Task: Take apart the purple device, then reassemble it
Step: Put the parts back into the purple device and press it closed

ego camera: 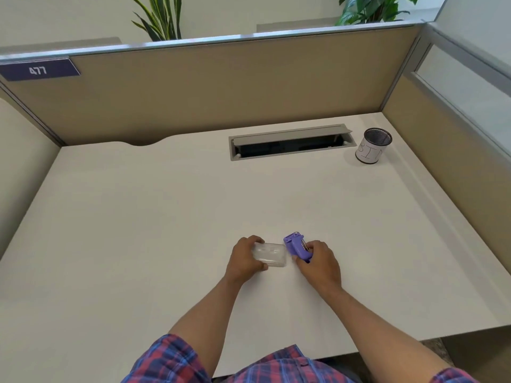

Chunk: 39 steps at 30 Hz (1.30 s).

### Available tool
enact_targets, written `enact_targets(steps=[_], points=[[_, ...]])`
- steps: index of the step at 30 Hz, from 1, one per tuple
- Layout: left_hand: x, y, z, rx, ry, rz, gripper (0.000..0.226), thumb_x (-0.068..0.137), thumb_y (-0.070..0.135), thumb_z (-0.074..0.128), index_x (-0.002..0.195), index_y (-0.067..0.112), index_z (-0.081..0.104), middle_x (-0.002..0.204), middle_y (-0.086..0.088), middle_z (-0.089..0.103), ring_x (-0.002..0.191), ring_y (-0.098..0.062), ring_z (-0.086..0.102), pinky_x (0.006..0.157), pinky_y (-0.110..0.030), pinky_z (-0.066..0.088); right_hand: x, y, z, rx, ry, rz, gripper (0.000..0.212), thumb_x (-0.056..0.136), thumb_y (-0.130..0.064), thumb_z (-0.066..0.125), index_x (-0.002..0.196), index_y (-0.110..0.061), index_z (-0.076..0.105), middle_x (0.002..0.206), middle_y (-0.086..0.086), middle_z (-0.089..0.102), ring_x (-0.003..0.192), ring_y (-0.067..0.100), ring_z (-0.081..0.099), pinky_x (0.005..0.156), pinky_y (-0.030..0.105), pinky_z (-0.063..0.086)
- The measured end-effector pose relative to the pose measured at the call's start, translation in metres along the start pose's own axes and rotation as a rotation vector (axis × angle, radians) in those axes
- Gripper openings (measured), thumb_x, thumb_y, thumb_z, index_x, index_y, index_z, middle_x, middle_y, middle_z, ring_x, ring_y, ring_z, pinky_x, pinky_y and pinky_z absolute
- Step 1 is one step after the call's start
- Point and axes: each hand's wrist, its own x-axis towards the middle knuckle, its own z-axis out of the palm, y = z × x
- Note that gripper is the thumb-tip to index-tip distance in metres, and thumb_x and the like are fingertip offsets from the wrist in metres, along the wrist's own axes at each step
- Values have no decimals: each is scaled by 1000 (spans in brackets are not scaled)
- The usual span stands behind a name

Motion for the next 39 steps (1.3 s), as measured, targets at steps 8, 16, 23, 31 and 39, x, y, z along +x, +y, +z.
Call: enact_targets(steps=[8,16,23,31,39], points=[[3,-6,-11,-160,-59,-44,56,54,2,89,104,19,68,94,0,70,76,-13,59,63,-19,52,20,-19,-5,84,-211,-363,39,75,-29,84,106,-25,61,102,-16,58,95,8,52,76,23,45],[4,1,-23,-450,-160,-45,61,54,2,85,112,7,64,95,-5,71,81,-17,63,65,-24,58,39,-39,-12,6,-396,-542,37,77,-28,84,107,-25,62,105,-12,61,98,13,51,83,31,48],[6,5,-29,-683,-313,-97,63,65,-2,83,122,12,63,120,-23,71,102,-31,71,91,-46,61,48,-53,-19,-19,-438,-555,38,77,-22,84,108,-24,63,108,-9,62,101,14,51,84,30,49],[5,4,-36,-998,-433,-218,54,81,0,70,133,6,60,125,-22,71,111,-44,70,83,-32,62,50,-61,-23,-11,-486,-573,35,80,-12,81,110,-21,65,108,-6,61,95,2,46,80,19,40],[7,-4,-39,-1034,-427,-222,47,88,-13,61,132,4,62,127,-22,71,110,-47,70,82,-32,63,45,-60,-26,184,-427,-439,40,77,-19,84,112,-29,70,111,-8,61,83,5,57,73,22,50]])
